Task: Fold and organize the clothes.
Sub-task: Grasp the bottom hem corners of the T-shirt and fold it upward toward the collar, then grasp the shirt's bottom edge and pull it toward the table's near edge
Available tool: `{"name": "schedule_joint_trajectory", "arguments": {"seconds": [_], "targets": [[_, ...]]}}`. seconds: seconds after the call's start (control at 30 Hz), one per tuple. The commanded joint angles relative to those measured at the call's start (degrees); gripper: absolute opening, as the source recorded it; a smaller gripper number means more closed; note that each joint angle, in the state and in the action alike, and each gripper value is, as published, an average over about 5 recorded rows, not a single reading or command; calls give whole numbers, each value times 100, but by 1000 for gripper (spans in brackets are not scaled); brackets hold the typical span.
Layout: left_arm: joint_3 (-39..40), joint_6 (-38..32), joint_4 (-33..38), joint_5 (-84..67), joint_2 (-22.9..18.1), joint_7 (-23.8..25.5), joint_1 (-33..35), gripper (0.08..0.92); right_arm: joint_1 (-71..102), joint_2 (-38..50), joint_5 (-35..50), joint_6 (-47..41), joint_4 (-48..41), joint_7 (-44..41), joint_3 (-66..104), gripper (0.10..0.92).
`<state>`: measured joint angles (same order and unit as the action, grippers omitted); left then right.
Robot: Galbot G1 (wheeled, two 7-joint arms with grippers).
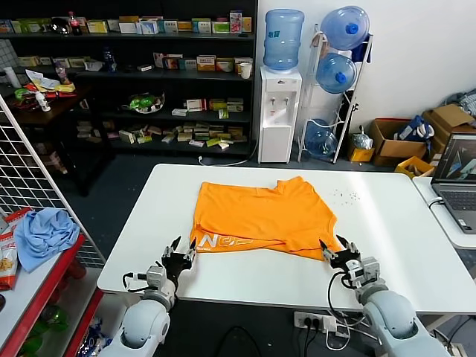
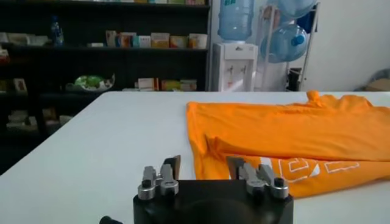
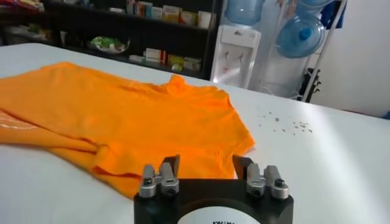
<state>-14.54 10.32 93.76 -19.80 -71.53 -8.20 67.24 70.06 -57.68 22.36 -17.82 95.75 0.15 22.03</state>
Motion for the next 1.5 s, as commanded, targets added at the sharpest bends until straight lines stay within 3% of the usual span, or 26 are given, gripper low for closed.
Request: {"name": "schedule_joint_trajectory", "arguments": {"seconds": [0.03,0.17,0.3,0.47,0.67,0.87,1.13,1.23,1.5], "targets": [[8,92,219,-274,89,-62,199,663,409,154,72,-348,386,105,146,777],[16,137,105,-332,47,-86,134,770,501,151,81,-370,419,170,210,819],[22,147,-3,-352,48,-85,86,817,499,105,56,-337,294,161,188,821],[53,225,-97,-371,47,-64,26,810,406,-10,14,-240,162,198,123,732],[71,250,-267,-445,-22,-72,-116,684,339,-29,20,-268,79,208,71,559],[90,240,-476,-424,-95,-33,-218,616,343,-23,26,-328,39,209,57,386],[103,301,-470,-406,-19,33,-202,385,362,21,89,-400,65,242,68,160],[94,332,-404,-414,43,67,-141,298,442,102,123,-459,232,271,78,125],[34,363,-226,-486,209,179,-23,106,663,375,185,-543,516,277,165,124]]}}
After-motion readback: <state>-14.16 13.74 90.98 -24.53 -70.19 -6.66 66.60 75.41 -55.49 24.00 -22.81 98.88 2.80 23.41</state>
